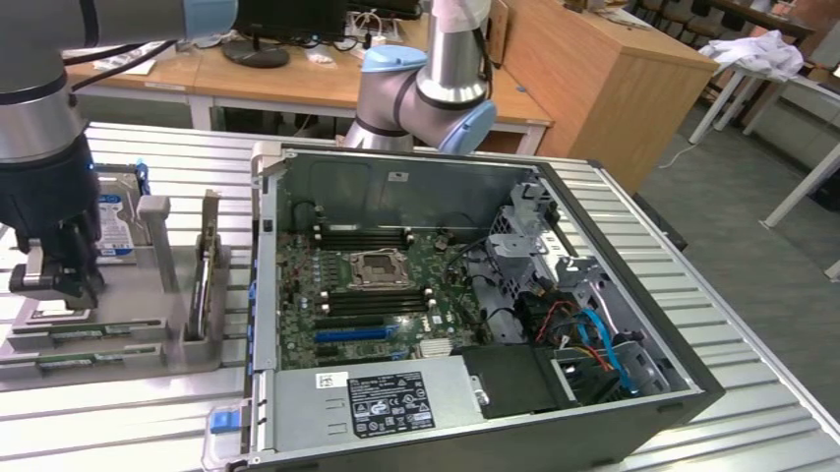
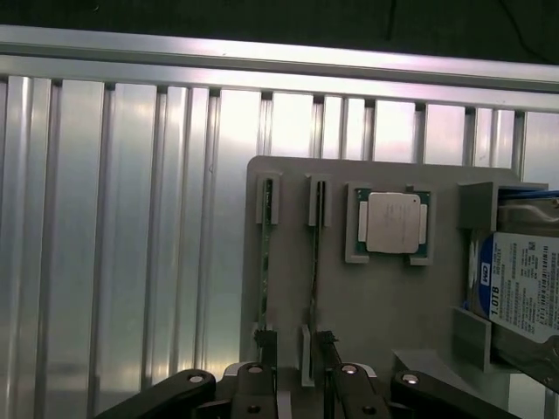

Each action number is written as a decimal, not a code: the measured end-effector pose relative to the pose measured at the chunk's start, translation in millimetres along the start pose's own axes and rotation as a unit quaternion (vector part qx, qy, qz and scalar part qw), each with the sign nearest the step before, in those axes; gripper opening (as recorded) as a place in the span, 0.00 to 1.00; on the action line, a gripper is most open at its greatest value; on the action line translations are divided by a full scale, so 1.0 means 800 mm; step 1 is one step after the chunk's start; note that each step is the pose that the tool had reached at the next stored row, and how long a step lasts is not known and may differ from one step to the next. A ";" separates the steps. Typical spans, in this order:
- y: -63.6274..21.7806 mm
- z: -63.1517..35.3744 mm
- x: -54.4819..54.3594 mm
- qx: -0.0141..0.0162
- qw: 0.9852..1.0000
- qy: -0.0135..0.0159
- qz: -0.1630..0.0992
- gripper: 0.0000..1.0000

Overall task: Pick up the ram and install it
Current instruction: 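Pick up the ram and move it above insertion slot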

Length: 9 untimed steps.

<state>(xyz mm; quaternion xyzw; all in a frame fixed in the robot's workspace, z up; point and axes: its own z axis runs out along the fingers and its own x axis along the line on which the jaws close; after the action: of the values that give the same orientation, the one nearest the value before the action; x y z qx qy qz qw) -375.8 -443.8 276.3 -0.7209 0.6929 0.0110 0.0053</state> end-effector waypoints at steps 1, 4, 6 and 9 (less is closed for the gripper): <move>0.000 0.000 0.001 0.000 1.000 0.000 0.000 0.31; 0.000 0.000 0.006 0.000 1.000 0.000 0.000 0.31; 0.000 0.000 0.007 0.000 1.000 0.000 0.000 0.31; 0.000 0.000 0.007 0.000 1.000 0.000 0.000 0.31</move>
<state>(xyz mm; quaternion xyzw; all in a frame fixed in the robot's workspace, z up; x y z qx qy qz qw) -375.8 -449.5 276.3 -0.7208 0.6930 0.0110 0.0053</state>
